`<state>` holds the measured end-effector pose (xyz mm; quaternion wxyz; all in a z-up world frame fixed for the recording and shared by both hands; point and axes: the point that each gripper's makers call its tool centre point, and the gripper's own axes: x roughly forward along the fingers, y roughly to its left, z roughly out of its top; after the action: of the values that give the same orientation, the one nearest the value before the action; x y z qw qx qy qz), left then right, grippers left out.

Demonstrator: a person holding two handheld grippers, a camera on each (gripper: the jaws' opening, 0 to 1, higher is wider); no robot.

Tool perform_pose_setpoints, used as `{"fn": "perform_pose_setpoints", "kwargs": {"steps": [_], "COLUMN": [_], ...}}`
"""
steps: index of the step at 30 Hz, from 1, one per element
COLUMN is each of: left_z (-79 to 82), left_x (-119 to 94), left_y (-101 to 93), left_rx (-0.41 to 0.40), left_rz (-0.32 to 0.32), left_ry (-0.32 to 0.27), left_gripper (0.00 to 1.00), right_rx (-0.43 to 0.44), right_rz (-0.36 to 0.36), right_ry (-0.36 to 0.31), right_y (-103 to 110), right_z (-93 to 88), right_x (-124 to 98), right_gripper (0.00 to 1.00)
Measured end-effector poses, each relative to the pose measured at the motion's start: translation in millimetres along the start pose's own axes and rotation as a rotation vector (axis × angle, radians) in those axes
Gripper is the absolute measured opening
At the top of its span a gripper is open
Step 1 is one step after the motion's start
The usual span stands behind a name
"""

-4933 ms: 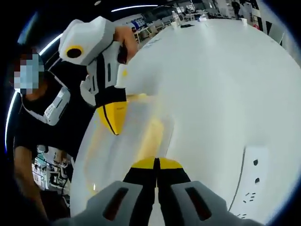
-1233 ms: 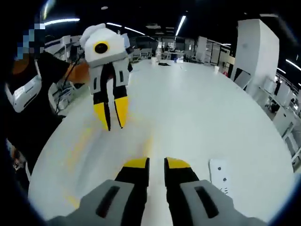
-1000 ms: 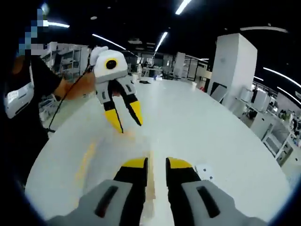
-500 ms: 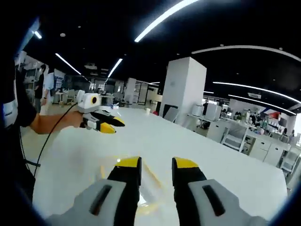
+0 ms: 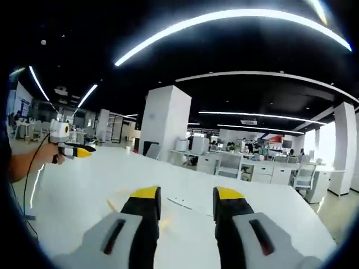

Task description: Snap each plastic latch of the storage box into its locked position after aligning the lid with the box until every specified latch is closed and the lid sits flush.

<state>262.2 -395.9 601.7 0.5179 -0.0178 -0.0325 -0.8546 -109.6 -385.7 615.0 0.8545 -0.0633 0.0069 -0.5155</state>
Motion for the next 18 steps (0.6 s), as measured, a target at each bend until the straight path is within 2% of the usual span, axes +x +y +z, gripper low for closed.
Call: {"fn": "perform_pose_setpoints", "kwargs": {"steps": [3,7,8,13,18], "left_z": [3.0,3.3,1.4,-5.8,-14.4], "left_x": [-9.5,-24.8,-28.6,-49.6,-67.6], "left_y": [-1.0,-4.6,-5.4,-9.9,-19.1], "left_rx": [0.003,-0.029,-0.033,-0.049,-0.050], "left_rz": [0.024,0.053,0.060,0.103,0.119], "left_ry": [-0.006,-0.005,0.001,0.009,0.064], "left_gripper": [0.44,0.45,0.47,0.50,0.60], "right_rx": [0.031,0.007,0.004,0.013,0.053], "right_rz": [-0.048,-0.130,-0.139,-0.150,-0.148], "right_ry": [-0.013,-0.013,-0.014,-0.003,0.035], "right_y": [-2.9,-3.2,-1.0,15.3,27.2], "right_z": [-1.1,-0.2,0.1,-3.7,-13.0], "right_x": [-15.9,-36.3,-40.8,-59.8,-73.9], "right_gripper": [0.40,0.53,0.53,0.53,0.69]}}
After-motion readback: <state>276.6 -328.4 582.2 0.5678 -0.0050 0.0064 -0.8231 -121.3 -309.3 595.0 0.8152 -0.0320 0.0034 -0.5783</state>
